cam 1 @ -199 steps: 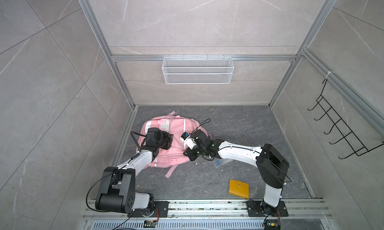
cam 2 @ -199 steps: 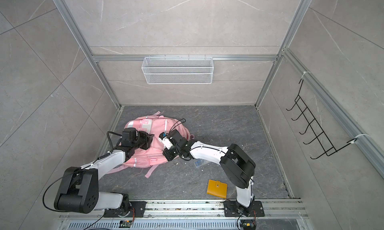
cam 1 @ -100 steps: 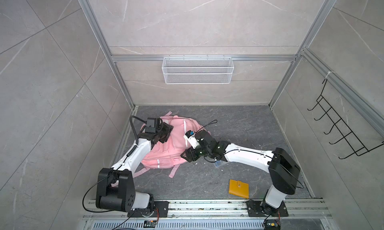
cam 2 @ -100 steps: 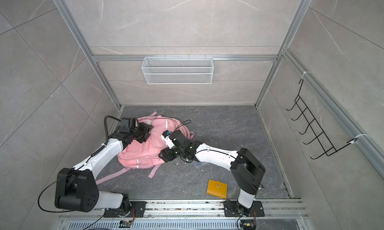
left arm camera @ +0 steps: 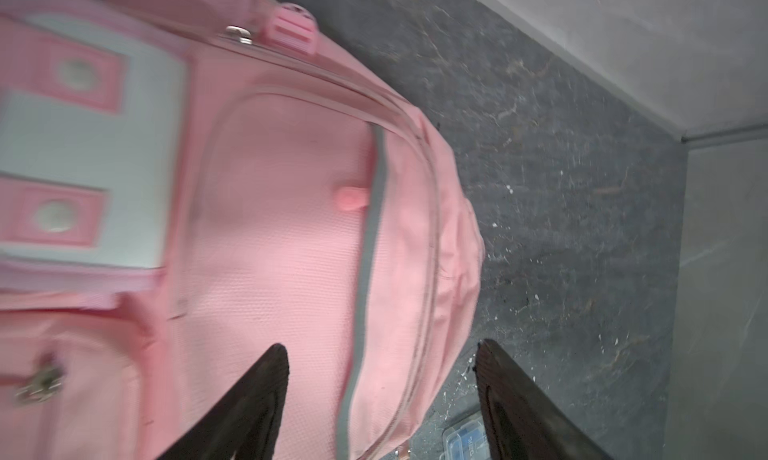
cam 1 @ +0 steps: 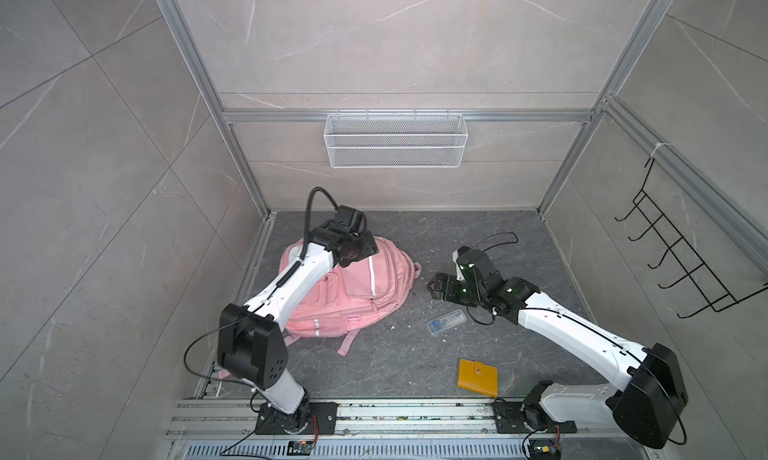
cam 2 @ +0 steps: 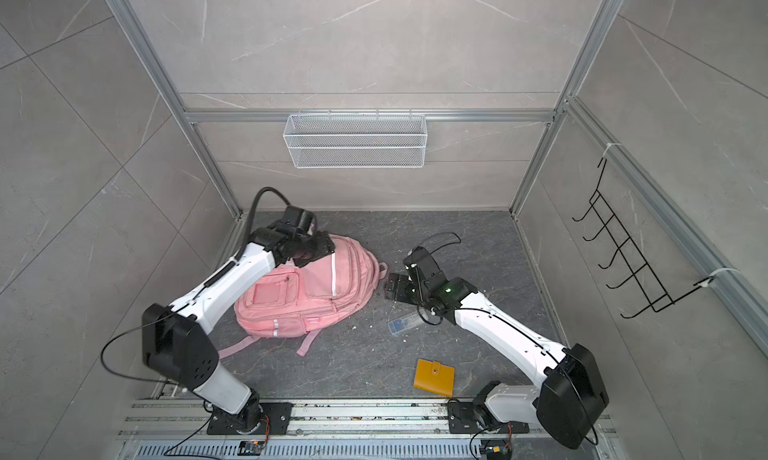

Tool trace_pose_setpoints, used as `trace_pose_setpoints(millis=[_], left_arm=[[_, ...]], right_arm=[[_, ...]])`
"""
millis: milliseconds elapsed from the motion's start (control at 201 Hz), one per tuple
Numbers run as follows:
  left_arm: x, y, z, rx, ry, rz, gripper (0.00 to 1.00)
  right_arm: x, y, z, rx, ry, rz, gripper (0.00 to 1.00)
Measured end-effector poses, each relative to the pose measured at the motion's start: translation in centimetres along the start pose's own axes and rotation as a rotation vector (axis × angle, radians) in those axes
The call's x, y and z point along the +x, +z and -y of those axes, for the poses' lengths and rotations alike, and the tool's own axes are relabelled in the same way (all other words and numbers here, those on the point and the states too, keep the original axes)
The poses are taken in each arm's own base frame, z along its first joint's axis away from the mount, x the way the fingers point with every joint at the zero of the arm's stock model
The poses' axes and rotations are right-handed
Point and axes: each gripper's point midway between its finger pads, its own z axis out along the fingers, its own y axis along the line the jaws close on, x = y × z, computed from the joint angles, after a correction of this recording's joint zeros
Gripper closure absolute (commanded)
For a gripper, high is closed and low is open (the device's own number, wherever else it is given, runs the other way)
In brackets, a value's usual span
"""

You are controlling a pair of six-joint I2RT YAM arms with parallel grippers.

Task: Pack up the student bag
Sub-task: 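Release the zipper and move the right gripper toward the clear pencil box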

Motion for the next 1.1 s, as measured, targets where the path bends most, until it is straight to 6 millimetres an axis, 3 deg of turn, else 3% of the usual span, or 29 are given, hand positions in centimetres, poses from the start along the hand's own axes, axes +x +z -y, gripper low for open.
trace_pose_setpoints(millis=[80, 154, 254, 428, 653, 917, 961, 1096], left_arm=[[0.8, 2.0, 2.6, -0.012, 0.091, -0.036, 0.3], [1.8, 3.8, 3.4, -0.045, 0.148, -0.065, 0.33], [3.0, 5.5, 2.1, -0.128, 0.176, -0.106, 0.35], [4.1, 5.6, 0.0, -0.184, 0.173, -0.138, 0.35], [4.8, 6.0, 0.1, -0.192, 0.184, -0.173, 0.36], [5.7, 8.9, -0.7, -0.275, 0.234, -0.203, 0.39], [5.8, 9.3, -0.7, -0.283, 0.244, -0.208, 0.43], [6.0, 9.9, -1.1, -0.31, 0.253, -0.212, 0.72]], right_arm=[[2.0, 0.5, 2.1, 0.064, 0.04, -0.069, 0.08], [3.3, 0.8, 3.4, 0.1, 0.08, -0.111, 0.07], [4.1, 1.0, 5.0, 0.14, 0.129, -0.138, 0.07], [5.1, 1.5, 6.2, 0.166, 0.162, -0.159, 0.08], [6.0, 3.7, 8.2, 0.21, 0.231, -0.204, 0.09], [6.3, 6.3, 9.3, 0.206, 0.307, -0.239, 0.11], [6.2, 6.7, 9.4, 0.205, 0.316, -0.239, 0.12], [5.7, 7.7, 9.6, 0.195, 0.331, -0.231, 0.14]])
